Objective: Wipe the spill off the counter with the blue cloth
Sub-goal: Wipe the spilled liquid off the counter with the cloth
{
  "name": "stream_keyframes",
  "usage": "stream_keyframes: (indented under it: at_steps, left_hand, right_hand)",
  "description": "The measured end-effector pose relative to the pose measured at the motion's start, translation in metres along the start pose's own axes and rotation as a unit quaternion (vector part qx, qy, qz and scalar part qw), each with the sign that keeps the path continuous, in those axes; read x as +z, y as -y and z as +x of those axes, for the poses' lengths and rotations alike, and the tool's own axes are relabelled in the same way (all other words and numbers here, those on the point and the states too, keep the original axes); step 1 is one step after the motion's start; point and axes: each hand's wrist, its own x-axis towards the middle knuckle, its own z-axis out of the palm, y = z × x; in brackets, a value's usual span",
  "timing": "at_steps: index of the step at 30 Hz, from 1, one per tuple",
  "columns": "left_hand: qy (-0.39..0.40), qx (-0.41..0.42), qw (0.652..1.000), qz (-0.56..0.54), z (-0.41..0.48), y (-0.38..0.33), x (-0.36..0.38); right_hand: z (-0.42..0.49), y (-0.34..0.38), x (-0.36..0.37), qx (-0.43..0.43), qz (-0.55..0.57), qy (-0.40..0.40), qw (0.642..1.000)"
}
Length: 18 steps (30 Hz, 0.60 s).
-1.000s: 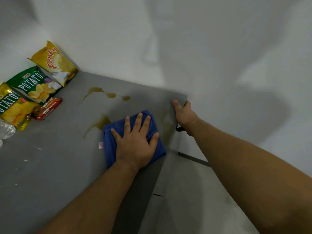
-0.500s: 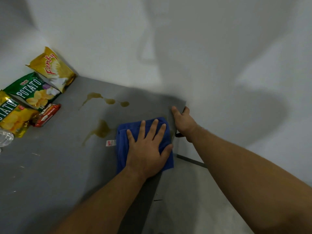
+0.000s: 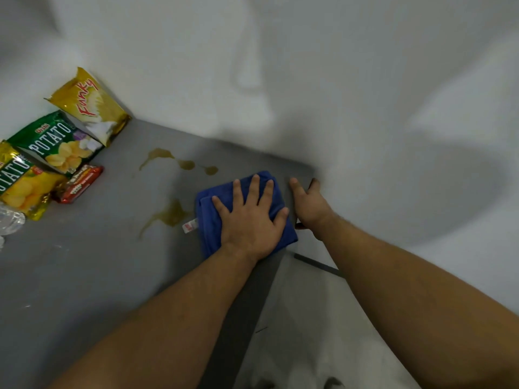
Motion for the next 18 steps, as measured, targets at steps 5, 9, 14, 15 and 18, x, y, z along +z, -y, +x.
stream_keyframes:
  at_steps: [5, 9, 14, 15, 18]
  left_hand:
    - [-0.036, 0.073, 0.997, -0.009, -0.030, 0.004, 0.004]
    - [-0.042, 0.041, 0.998, -0.006, -0.046, 0.030, 0.003]
    - [-0.023, -0.068, 0.997, -0.012, -0.002, 0.017, -0.005]
    - [-0.019, -0.070, 0.997, -0.010, 0.003, 0.010, -0.004]
    - [-0.018, -0.039, 0.999, -0.003, -0.002, -0.001, -0.001]
  right_hand:
    - [0.003, -0.001, -0.005, -0.007, -0.019, 0.016, 1.000]
    - [0.004, 0.001, -0.008, -0.008, -0.049, 0.027, 0.998]
    - [0.005, 0.000, -0.007, -0.006, -0.062, 0.032, 0.998]
    - [0.005, 0.000, -0.007, -0.006, -0.061, 0.028, 0.998]
    - [0.006, 0.000, -0.007, -0.009, -0.066, 0.024, 0.998]
